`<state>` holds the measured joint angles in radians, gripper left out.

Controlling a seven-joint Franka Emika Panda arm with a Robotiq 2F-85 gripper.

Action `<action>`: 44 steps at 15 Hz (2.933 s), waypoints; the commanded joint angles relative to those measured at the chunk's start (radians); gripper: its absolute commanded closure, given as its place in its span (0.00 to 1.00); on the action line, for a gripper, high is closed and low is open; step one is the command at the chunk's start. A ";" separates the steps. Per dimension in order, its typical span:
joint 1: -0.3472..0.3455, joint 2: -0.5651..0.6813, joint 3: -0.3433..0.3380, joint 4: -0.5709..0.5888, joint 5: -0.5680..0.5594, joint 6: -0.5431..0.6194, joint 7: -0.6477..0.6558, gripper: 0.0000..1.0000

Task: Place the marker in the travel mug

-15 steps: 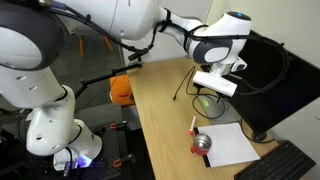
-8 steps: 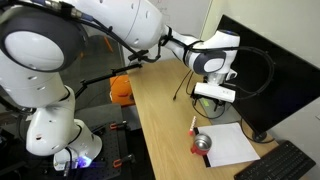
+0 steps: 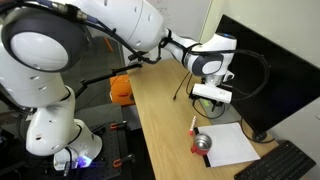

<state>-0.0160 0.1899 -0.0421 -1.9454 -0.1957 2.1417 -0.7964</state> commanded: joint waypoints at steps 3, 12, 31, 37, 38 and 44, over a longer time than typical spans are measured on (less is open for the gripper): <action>-0.005 0.103 0.047 -0.074 -0.042 0.221 0.108 0.00; -0.049 0.325 0.088 0.030 -0.025 0.271 0.076 0.00; -0.166 0.265 0.183 0.047 0.078 0.213 -0.120 0.95; -0.288 0.167 0.253 0.005 0.404 0.232 -0.577 0.95; -0.301 0.158 0.259 0.002 0.468 0.218 -0.665 0.95; -0.377 0.165 0.224 0.044 0.844 0.004 -1.111 0.95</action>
<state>-0.3614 0.3619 0.1917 -1.9190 0.5185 2.2687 -1.7512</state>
